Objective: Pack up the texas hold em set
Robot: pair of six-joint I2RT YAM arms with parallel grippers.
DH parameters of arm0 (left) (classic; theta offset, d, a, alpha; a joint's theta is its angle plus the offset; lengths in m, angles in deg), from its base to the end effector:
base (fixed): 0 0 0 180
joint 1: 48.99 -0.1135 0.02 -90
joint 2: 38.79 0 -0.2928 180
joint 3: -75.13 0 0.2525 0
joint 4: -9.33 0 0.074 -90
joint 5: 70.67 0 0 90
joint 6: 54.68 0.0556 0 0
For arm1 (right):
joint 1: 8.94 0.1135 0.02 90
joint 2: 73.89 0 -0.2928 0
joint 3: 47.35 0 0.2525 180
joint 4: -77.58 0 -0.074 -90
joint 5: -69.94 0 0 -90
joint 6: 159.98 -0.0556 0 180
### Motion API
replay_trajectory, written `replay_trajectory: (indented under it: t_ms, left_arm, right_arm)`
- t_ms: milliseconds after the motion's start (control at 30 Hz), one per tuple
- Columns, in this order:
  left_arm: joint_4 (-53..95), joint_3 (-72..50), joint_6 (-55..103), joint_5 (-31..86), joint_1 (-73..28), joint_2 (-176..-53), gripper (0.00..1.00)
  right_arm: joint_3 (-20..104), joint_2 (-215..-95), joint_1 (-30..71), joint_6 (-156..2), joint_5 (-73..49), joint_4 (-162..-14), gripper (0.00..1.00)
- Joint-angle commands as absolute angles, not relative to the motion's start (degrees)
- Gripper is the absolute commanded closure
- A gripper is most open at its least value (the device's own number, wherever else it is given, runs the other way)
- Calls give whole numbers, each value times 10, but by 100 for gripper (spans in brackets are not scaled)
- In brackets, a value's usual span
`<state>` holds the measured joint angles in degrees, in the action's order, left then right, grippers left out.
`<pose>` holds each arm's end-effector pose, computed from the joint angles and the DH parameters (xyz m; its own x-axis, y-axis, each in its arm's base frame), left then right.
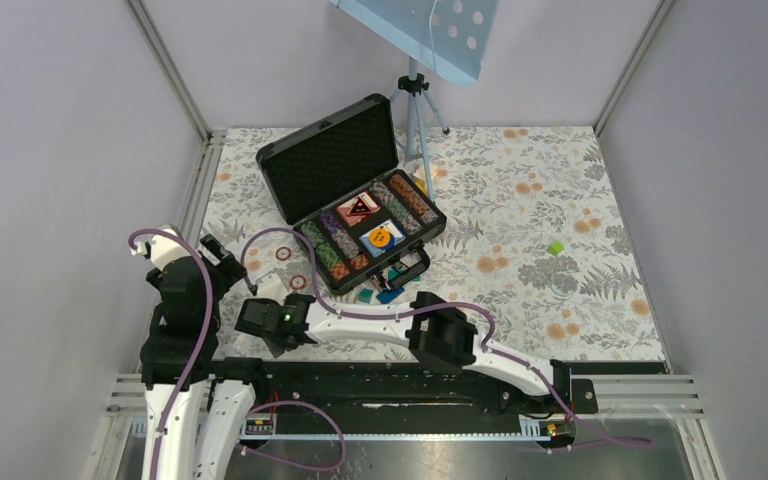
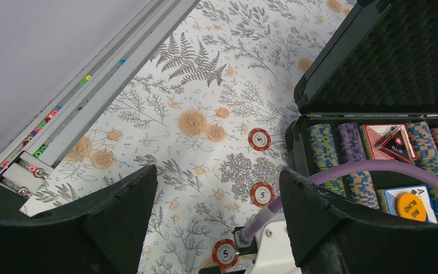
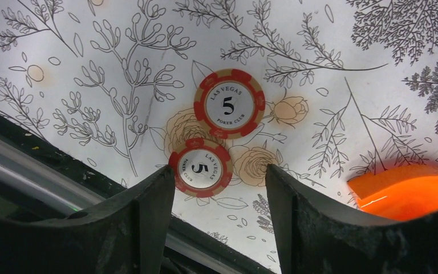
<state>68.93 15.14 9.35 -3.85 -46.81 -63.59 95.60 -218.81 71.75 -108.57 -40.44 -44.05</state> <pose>0.0753 0.0190 0.3301 -0.2297 -0.3941 -0.8899 -0.4714 0.8450 -0.2525 0.1120 0.5637 0.1635 -0.6695 -0.4696 -0.5755 -0.6136 0.7863 0.0721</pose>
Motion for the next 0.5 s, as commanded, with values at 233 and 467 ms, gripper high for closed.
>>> replay_trajectory:
  t_ms: [233,467]
  left_arm:
    - [671,149,94,-43,-467,-628,22]
    - [669,150,94,-41,-466,-630,21]
  right_arm:
    - [975,-2220,729,-1074,-440,-386,43]
    - [926,-2195,726,-1063,-511,-357,43]
